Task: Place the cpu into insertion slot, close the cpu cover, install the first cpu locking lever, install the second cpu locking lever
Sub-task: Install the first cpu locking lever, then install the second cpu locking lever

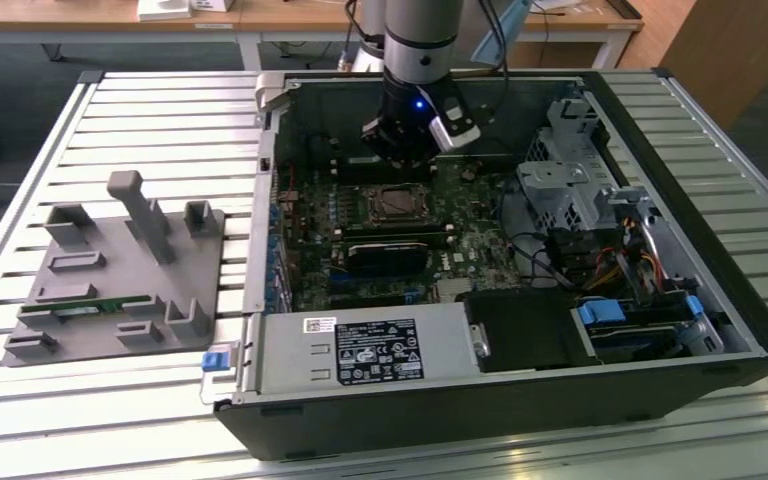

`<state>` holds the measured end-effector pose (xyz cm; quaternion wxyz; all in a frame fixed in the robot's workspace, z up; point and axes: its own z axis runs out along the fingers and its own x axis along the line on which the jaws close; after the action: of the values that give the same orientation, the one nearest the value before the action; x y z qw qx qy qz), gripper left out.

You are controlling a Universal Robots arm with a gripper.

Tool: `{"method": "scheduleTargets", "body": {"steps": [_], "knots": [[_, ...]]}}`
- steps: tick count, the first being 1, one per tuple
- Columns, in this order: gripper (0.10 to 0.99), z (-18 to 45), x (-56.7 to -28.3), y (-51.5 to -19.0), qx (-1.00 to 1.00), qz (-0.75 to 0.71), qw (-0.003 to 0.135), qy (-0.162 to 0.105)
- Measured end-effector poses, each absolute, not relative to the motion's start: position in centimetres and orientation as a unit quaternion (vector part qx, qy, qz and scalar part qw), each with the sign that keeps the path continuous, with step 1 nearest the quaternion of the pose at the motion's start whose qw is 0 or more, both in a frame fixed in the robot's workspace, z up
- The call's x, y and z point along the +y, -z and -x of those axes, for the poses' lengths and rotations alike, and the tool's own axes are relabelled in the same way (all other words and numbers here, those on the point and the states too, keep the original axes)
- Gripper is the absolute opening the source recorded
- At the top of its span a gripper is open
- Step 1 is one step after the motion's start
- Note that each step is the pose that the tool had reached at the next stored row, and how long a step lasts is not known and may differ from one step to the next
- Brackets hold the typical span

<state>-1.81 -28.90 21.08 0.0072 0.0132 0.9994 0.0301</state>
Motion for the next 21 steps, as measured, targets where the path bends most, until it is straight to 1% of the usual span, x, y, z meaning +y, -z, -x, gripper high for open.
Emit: {"method": "scheduleTargets", "body": {"steps": [21], "knots": [[0.106,1.79,-29.72,-21.07,0.999,-0.013,0.007,-0.03]]}}
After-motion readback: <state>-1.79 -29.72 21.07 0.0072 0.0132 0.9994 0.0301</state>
